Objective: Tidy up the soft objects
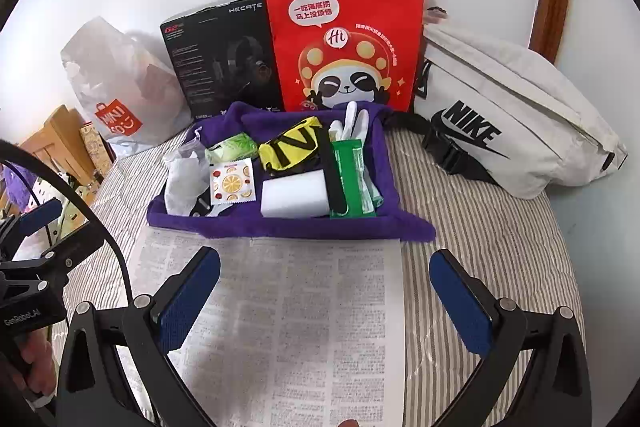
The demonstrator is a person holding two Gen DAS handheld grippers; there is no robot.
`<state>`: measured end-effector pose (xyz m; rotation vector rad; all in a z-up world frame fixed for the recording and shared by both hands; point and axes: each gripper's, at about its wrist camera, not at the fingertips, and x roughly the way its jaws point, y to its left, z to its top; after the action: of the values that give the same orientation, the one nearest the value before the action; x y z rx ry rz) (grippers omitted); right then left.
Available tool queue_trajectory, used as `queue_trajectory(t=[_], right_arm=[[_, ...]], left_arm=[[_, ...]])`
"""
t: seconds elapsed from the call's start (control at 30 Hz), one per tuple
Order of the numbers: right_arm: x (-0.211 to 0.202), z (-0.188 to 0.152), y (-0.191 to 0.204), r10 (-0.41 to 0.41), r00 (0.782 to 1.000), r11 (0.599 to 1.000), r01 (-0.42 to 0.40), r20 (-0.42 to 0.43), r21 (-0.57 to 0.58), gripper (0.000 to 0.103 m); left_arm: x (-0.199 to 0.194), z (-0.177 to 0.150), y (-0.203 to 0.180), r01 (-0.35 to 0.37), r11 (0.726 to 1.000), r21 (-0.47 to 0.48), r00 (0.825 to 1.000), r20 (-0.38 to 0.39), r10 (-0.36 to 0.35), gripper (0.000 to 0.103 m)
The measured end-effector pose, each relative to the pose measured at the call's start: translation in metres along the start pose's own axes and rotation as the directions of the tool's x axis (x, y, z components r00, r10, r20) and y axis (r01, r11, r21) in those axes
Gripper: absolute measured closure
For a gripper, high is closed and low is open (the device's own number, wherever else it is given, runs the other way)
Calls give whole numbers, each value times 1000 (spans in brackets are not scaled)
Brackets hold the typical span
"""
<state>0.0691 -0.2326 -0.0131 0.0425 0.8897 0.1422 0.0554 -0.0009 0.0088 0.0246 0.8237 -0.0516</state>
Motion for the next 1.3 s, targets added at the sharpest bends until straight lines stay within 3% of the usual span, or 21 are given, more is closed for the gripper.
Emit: queue_trajectory(t=[1.3], right_arm=[[-26, -11, -3, -32, 999, 999, 32, 28, 3, 0]], left_arm=[[-25, -8, -5, 0, 1000, -9, 1000, -11, 0, 0]])
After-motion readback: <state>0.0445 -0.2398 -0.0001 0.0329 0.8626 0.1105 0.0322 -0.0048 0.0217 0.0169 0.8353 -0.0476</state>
